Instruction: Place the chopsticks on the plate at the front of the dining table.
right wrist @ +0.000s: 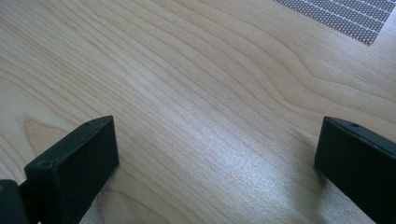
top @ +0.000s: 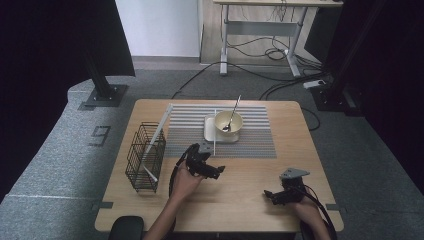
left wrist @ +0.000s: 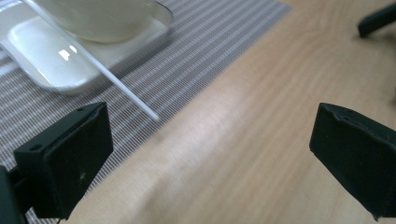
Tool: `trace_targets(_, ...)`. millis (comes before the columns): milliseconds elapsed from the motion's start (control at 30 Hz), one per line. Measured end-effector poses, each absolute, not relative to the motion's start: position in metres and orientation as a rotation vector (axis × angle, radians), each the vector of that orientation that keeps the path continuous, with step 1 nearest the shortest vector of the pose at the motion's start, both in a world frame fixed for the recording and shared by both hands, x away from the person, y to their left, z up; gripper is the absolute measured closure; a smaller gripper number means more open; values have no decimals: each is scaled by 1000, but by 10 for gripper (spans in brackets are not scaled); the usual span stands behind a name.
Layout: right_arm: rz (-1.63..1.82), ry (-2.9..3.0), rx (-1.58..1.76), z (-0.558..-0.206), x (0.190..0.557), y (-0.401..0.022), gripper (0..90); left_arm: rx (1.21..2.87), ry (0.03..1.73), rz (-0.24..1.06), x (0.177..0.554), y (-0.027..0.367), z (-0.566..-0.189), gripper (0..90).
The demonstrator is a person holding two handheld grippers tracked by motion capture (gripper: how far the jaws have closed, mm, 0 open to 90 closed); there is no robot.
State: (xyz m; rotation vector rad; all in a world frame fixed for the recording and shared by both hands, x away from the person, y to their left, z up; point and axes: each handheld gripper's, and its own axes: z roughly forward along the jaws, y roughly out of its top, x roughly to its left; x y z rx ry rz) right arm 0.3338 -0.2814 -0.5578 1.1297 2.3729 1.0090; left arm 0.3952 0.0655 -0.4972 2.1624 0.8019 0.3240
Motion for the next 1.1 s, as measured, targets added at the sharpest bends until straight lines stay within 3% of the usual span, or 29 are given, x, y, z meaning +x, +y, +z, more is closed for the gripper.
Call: trace_targets(1100,1009,2372,1127,-558,334,-281,0,2279,887,318,336,108,-543,0)
